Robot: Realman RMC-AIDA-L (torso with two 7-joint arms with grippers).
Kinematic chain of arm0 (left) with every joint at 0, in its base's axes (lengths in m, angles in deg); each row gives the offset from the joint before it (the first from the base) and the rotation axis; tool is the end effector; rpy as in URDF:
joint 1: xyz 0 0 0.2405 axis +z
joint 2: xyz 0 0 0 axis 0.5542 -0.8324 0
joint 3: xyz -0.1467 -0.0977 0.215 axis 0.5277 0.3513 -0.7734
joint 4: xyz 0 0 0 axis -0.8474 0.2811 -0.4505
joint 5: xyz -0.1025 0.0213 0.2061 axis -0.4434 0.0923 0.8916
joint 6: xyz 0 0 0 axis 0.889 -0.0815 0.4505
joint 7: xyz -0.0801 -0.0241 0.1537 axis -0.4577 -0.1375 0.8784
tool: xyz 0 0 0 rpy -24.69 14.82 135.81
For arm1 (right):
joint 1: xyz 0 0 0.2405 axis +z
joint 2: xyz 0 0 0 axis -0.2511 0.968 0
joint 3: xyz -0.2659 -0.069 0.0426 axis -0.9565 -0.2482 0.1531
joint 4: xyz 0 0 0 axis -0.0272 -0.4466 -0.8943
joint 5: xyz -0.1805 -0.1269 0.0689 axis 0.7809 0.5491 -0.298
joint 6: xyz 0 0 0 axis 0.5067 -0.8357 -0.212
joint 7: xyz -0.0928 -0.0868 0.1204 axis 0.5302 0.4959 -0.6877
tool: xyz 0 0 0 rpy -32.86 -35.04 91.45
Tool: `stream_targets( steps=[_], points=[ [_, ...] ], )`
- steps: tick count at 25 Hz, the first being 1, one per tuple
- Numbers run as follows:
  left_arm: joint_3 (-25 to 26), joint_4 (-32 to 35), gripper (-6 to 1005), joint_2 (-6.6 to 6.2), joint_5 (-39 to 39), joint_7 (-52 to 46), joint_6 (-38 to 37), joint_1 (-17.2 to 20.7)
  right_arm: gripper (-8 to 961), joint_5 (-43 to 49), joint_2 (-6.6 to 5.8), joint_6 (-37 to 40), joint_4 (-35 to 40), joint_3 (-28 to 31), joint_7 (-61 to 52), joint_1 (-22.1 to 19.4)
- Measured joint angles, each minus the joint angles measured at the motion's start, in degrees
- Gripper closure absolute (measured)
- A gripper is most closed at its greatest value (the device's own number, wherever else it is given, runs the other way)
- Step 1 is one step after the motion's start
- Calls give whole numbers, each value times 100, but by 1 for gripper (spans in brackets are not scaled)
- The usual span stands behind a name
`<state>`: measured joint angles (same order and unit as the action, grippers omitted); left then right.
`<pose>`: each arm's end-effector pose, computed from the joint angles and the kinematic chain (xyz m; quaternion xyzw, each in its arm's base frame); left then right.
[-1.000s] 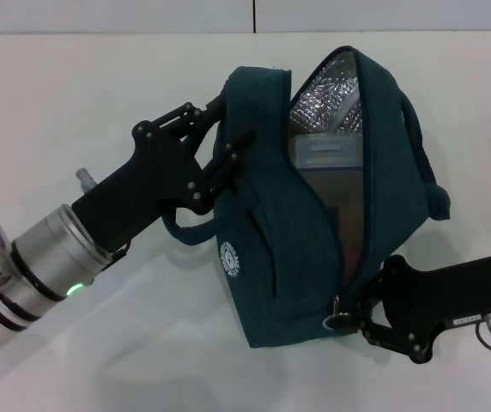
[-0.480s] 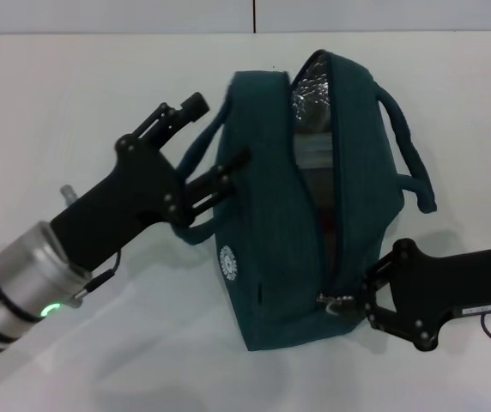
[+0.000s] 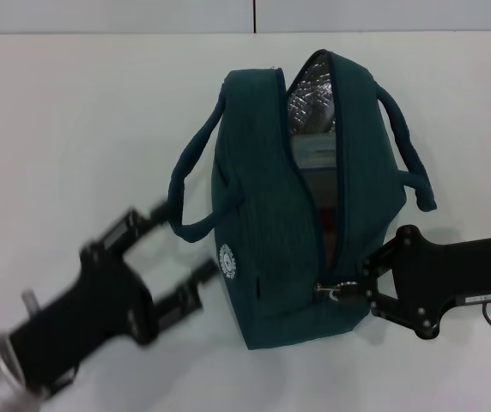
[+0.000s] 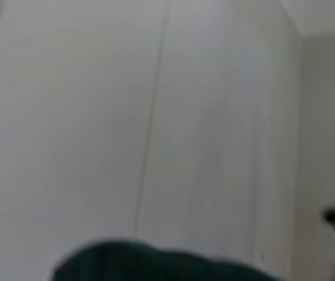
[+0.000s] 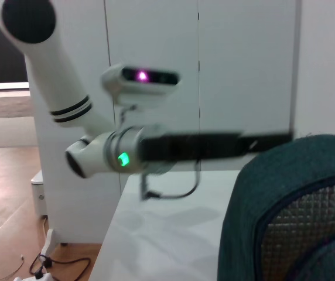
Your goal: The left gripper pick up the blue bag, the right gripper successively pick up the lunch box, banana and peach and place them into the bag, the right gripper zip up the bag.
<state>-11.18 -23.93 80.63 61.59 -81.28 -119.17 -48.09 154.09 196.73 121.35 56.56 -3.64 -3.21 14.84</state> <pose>-0.3008 0.2193 -0.0771 -0.8245 -0.1343 -0.4826 0.2632 0.2439 0.3233 -0.0722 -0.9702 -0.0248 0.2410 0.0032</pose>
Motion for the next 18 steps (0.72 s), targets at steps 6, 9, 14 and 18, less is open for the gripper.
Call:
stream_targets(
  steps=[6, 9, 14, 18],
  points=[
    [-706, -113, 183, 32, 1, 219, 418, 129, 921, -35, 2, 1, 64, 0, 0, -6],
    [-903, -329, 183, 32, 1, 165, 498, -71, 921, -94, 8, 19, 73, 0, 37, 12],
    [-931, -531, 184, 74, -6, 164, 815, -365, 921, -342, 19, 143, 67, -4, 217, -21],
    [-914, -608, 185, 82, -30, 162, 1014, -560, 920, -472, 12, 214, 38, 4, 287, -66]
  ],
)
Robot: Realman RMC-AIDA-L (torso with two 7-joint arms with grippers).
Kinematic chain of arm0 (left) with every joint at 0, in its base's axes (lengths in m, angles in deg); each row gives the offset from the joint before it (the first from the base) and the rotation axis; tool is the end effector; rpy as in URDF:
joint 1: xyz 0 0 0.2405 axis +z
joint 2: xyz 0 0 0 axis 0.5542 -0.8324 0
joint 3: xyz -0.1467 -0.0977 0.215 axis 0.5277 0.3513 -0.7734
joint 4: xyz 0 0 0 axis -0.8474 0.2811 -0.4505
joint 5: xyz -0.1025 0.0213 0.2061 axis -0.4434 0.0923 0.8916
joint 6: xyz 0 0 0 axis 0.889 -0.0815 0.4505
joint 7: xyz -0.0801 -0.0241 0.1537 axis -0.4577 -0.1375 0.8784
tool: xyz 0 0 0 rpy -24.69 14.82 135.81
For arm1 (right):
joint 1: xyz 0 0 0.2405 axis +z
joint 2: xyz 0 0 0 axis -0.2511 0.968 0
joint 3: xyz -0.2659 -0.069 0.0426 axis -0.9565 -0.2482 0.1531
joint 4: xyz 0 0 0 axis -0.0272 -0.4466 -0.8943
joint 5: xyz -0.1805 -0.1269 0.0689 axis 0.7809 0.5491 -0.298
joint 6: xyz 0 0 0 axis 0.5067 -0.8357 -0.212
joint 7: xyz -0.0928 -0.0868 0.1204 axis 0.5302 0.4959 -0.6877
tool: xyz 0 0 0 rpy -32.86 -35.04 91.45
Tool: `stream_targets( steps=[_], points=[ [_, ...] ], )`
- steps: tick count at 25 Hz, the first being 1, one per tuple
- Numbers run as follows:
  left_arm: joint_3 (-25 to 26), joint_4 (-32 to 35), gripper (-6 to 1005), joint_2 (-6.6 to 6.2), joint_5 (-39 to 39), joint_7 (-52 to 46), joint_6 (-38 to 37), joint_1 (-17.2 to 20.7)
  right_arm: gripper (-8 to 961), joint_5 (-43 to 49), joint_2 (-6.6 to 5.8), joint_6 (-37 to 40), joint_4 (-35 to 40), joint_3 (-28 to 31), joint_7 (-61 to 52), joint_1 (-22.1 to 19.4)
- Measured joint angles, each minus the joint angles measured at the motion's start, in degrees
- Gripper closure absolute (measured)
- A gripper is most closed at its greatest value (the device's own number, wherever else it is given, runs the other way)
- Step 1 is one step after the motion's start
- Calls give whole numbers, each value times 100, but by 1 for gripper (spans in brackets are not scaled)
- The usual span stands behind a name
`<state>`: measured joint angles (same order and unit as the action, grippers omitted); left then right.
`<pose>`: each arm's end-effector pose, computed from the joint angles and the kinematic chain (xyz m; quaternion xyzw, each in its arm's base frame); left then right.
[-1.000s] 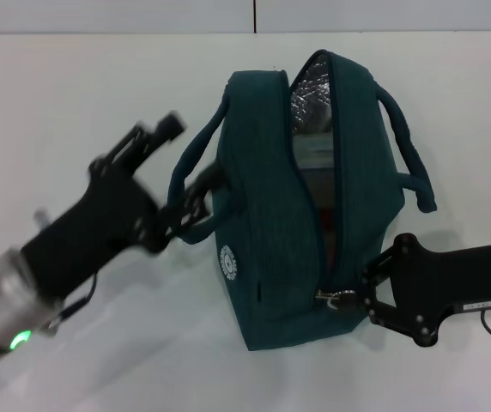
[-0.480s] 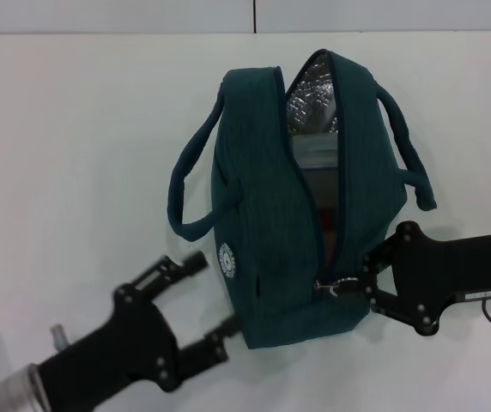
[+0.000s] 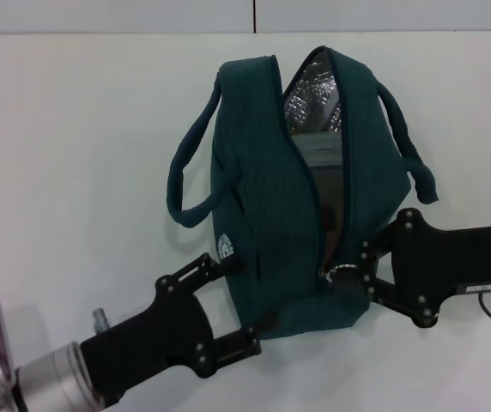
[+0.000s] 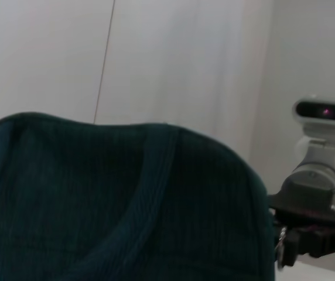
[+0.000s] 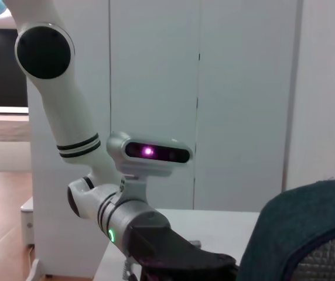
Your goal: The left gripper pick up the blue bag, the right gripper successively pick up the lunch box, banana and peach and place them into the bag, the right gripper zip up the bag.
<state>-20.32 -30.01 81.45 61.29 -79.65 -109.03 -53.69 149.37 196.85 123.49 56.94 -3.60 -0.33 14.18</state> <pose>-0.2977 0.2201 -0.1286 -0.8784 -0.1619 -0.4073 0.1905 0.2325 0.3224 -0.0642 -0.9573 -0.0487 0.2844 0.0183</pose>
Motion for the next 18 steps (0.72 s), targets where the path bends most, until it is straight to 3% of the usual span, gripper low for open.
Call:
stream_targets(
  steps=[7, 18],
  points=[
    [35, 22, 186, 0, -172, -1, 19, -104, 920, -193, 4, -42, 13, 4, 60, -95],
    [-17, 0, 395, -4, 74, 78, 30, -327, 919, -435, 23, -65, -45, -20, 69, -105]
  ],
)
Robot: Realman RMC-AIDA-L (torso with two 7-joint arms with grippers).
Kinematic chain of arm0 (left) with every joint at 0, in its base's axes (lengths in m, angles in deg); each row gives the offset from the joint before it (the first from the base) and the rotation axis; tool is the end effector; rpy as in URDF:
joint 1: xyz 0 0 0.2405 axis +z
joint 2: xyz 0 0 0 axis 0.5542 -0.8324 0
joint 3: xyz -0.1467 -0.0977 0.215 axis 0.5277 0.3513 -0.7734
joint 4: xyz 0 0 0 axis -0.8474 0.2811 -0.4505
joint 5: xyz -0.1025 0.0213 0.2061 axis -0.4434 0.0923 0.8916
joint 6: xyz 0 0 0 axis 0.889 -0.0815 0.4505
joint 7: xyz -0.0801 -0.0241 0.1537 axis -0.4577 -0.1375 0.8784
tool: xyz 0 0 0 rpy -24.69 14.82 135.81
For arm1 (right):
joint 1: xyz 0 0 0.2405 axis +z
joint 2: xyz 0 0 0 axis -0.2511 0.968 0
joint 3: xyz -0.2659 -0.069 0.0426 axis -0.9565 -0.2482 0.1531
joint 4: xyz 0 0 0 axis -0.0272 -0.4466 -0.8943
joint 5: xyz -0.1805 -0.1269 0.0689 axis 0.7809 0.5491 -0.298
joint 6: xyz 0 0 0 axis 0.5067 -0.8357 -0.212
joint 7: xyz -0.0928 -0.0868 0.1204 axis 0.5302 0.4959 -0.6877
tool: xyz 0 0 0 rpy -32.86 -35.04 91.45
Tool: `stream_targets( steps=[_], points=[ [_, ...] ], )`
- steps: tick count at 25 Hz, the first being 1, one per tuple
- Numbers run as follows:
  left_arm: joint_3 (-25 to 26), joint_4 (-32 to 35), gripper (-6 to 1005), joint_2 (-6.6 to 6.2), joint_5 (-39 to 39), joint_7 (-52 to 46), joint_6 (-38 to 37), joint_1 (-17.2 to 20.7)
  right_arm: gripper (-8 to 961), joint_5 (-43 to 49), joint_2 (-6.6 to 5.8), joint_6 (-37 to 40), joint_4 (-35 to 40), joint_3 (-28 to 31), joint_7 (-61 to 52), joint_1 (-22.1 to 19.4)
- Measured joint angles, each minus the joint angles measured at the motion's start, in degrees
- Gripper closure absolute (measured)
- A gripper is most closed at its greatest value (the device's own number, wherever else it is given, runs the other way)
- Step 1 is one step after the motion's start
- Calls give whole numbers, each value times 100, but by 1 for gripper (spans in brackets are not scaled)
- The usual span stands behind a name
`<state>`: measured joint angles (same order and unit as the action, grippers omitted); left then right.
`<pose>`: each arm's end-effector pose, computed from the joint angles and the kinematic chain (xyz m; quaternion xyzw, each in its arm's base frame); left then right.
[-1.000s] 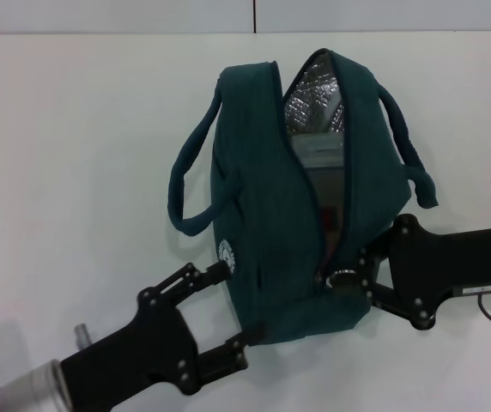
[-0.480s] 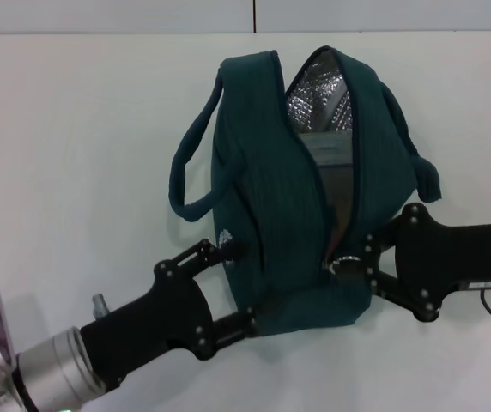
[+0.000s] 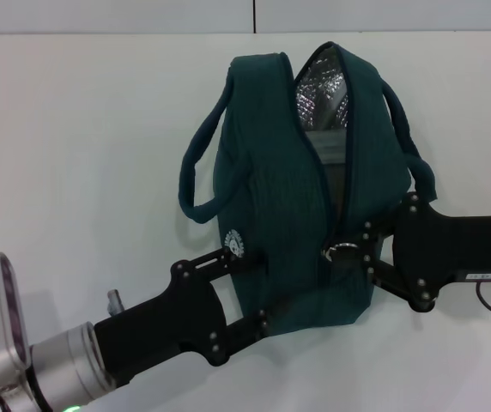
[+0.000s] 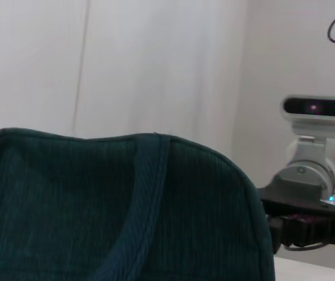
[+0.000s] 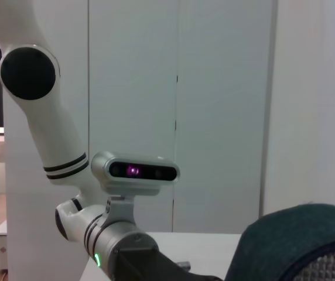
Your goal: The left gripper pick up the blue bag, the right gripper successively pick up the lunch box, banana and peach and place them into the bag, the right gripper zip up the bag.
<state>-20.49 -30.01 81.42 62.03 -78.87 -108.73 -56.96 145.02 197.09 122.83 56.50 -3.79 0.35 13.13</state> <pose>-0.2854 0.2348 -0.1304 -0.8870 -0.1301 -0.4068 0.1755 0.2300 0.3245 -0.0608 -0.9480 -0.0388 0.3128 0.0448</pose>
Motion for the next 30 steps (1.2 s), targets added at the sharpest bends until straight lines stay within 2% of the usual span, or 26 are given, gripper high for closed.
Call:
stream_targets(
  steps=[5, 18, 23, 29, 30],
  points=[
    [29, -25, 412, 0, -23, -16, 10, -32, 919, -40, 10, -4, -3, -14, 10, 0],
    [39, -30, 564, 0, -48, 26, 243, -43, 918, -398, 11, 41, -225, -37, 408, -86],
    [2, 22, 779, 0, 24, 30, 333, -52, 918, -740, 8, 62, -439, -40, 644, -100],
    [-8, 37, 930, 1, 103, 34, 422, -79, 917, -1314, 17, 108, -603, -43, 939, -143],
    [-9, 30, 931, 0, 142, 30, 438, -79, 917, -1457, 17, 111, -662, -40, 1006, -143]
  ],
)
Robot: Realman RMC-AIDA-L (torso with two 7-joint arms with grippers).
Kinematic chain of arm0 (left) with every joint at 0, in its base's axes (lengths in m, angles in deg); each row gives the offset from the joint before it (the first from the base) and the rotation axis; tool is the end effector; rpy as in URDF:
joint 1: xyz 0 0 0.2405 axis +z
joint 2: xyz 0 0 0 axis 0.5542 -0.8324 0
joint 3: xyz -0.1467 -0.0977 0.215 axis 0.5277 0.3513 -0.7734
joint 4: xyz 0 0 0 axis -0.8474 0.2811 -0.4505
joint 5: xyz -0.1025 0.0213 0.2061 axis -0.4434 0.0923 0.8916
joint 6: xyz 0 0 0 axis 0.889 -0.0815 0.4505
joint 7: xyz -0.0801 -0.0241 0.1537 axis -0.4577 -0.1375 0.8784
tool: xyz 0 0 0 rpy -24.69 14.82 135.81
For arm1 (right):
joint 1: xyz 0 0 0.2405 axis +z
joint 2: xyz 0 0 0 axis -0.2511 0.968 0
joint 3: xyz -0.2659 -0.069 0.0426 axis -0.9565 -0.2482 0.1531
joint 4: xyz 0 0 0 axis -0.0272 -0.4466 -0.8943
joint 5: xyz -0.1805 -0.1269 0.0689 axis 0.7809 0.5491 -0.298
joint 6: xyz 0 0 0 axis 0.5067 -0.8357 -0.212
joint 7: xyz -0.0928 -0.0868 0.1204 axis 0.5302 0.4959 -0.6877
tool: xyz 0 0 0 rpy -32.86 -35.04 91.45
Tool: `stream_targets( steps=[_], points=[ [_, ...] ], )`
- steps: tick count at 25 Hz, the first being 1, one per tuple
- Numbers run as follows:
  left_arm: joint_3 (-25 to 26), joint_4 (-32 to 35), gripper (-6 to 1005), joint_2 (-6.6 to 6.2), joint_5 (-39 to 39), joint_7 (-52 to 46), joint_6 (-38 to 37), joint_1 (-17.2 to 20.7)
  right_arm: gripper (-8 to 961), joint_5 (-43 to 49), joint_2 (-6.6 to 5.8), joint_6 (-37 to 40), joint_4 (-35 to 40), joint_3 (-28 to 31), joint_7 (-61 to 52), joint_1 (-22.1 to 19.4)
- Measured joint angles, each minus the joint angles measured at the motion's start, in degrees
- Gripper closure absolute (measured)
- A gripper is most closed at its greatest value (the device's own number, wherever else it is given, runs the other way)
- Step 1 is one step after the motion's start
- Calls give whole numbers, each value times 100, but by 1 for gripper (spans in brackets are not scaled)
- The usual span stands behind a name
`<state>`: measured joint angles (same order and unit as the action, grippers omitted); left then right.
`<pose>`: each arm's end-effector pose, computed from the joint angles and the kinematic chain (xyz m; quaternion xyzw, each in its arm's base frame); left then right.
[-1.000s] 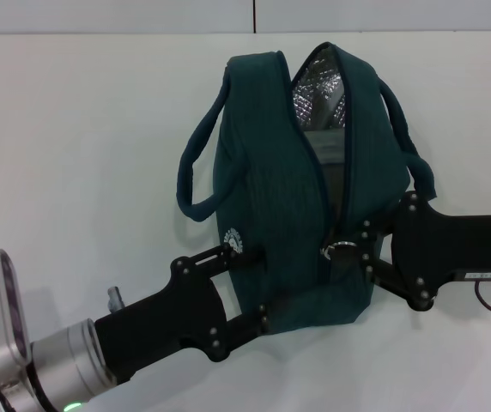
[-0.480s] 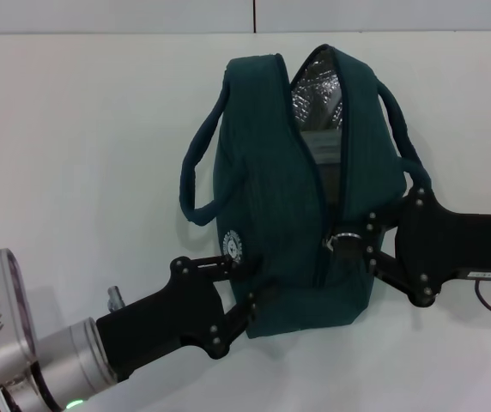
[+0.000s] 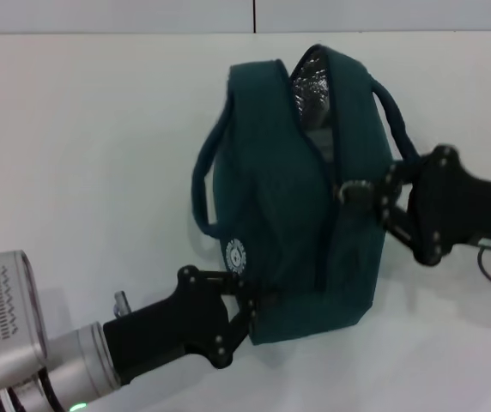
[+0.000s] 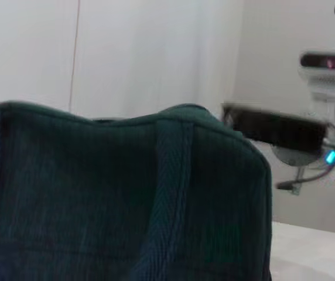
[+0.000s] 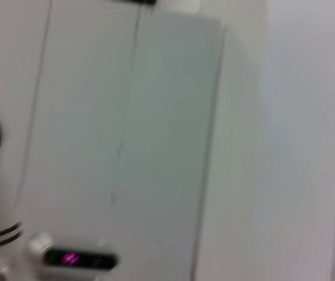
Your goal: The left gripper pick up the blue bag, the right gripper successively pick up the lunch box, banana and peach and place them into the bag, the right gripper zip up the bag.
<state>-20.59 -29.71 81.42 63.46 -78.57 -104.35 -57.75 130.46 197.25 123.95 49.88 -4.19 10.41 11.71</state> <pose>-0.2918 0.2401 -0.1399 -0.9030 -0.1288 -0.3711 0.1739 0.2283 0.3268 -0.0472 -0.9028 -0.0471 0.4050 0.1368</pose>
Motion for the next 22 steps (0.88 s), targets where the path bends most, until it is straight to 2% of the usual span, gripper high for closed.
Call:
stream_targets(
  steps=[22],
  points=[
    [1, 16, 892, 0, 108, 236, 35, -72, 921, -812, 6, 24, -306, 3, 394, 16]
  ],
)
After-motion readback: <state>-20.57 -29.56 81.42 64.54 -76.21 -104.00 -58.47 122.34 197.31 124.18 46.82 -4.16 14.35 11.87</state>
